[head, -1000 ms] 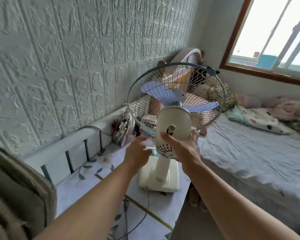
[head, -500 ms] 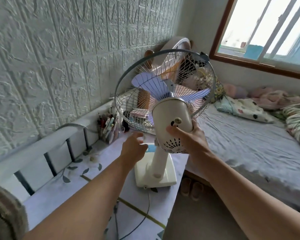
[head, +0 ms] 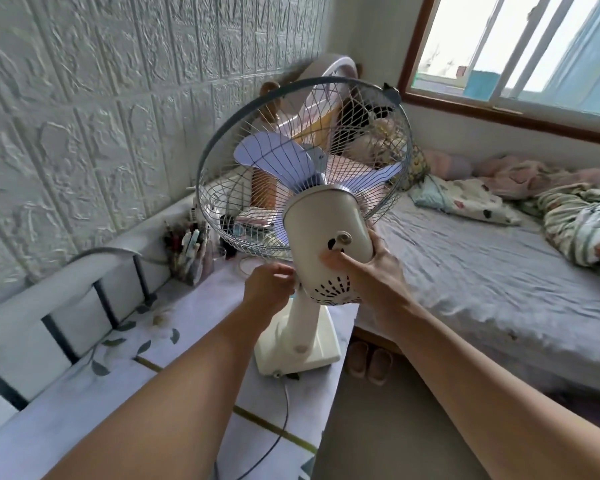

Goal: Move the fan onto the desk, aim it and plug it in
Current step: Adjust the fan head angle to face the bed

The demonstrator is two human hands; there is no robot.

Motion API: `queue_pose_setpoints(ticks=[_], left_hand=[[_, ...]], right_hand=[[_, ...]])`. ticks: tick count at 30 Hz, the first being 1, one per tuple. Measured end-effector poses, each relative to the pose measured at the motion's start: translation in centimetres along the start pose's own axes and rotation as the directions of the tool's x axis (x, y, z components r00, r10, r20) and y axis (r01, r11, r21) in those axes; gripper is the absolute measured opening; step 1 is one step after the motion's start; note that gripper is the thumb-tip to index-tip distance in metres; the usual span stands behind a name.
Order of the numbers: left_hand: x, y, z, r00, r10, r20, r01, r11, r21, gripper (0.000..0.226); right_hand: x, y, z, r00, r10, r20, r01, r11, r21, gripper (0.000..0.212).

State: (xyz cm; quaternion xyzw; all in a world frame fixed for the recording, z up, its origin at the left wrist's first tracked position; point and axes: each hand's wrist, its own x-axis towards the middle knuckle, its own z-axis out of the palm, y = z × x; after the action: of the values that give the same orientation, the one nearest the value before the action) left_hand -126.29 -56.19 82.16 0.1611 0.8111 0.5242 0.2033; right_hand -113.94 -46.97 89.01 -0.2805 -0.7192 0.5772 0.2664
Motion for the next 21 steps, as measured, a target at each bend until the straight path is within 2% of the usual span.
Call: queue_pose_setpoints(ticks=[2,6,9,12,15,18,21], left_hand=[[0.4,-0.1,0.3,1.0,-0.01,-0.015,0.01,1.0,-0.005,0.011],[1.0,-0.1,0.8,0.999,-0.037,-0.008,0.037,0.999,-0.025,0.024],[1.2,-0.2,0.8,0.999,-0.052,0.004,0.052,0.999,-0.015,0.033],[1.2,0.1,0.7,0.996,-0.085,-0.001,0.085,0.995,-0.049,0.04],[1.2,0.4,0.8,0.994,-0.113,-0.006,0.112,0.989,-0.093,0.037],[1.4,0.6,1.1,0.99,-0.142,0.012,0.142,0.968,-0.207,0.026],[1.2,0.7,0.9,0.991,-0.125,0.049,0.133,0.952,-0.275,0.023]], right_hand=[[0.0,0.1,-0.1,1.0,-0.002,0.005,0.002,1.0,-0.009,0.06],[-0.1,-0.1,-0.4,1.0,-0.009,0.018,0.009,0.999,-0.038,0.046],[-0.1,0.0,-0.6,1.0,-0.011,0.018,0.012,0.999,-0.042,0.053],[-0.1,0.0,-0.7,1.0,-0.022,0.023,0.023,0.999,-0.039,0.048],[-0.2,-0.1,-0.7,0.999,-0.024,0.037,0.026,0.998,-0.051,0.047],[-0.1,-0.2,-0.9,0.999,-0.007,0.046,0.009,0.999,-0.035,0.05],[-0.1,-0.4,-1.0,0.999,-0.004,0.049,0.007,0.999,-0.05,0.056]])
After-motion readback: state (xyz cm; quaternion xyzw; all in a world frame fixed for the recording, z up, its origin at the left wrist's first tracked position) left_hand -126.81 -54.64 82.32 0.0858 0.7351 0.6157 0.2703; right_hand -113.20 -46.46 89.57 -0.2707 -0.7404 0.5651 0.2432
